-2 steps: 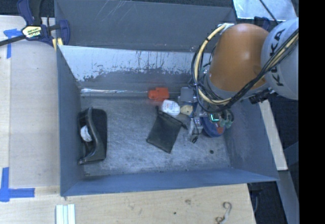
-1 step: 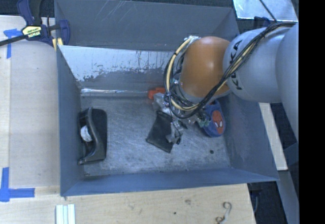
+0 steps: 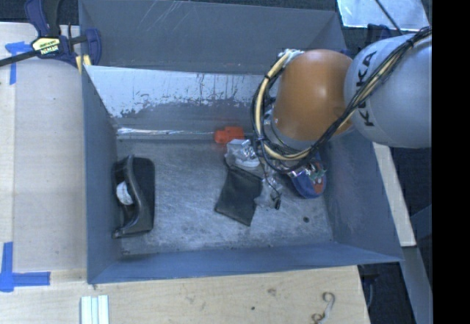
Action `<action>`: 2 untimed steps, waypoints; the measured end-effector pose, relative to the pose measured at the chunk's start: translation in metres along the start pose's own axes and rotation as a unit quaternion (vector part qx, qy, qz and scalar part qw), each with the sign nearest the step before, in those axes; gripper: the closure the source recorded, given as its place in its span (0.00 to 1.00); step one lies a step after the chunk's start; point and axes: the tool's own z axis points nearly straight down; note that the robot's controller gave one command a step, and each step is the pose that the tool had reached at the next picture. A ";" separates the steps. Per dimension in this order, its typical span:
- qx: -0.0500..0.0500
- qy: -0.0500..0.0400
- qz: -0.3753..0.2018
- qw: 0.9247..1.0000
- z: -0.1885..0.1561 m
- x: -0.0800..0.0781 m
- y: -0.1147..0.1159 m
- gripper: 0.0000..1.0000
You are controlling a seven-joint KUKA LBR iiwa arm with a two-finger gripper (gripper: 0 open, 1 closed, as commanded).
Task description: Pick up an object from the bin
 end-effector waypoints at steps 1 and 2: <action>0.001 -0.003 -0.163 0.987 -0.005 -0.012 0.008 0.00; -0.001 0.000 -0.294 0.956 0.032 -0.015 0.010 0.00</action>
Offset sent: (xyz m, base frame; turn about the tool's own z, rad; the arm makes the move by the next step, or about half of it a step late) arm 0.0056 0.0126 0.0047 -0.3275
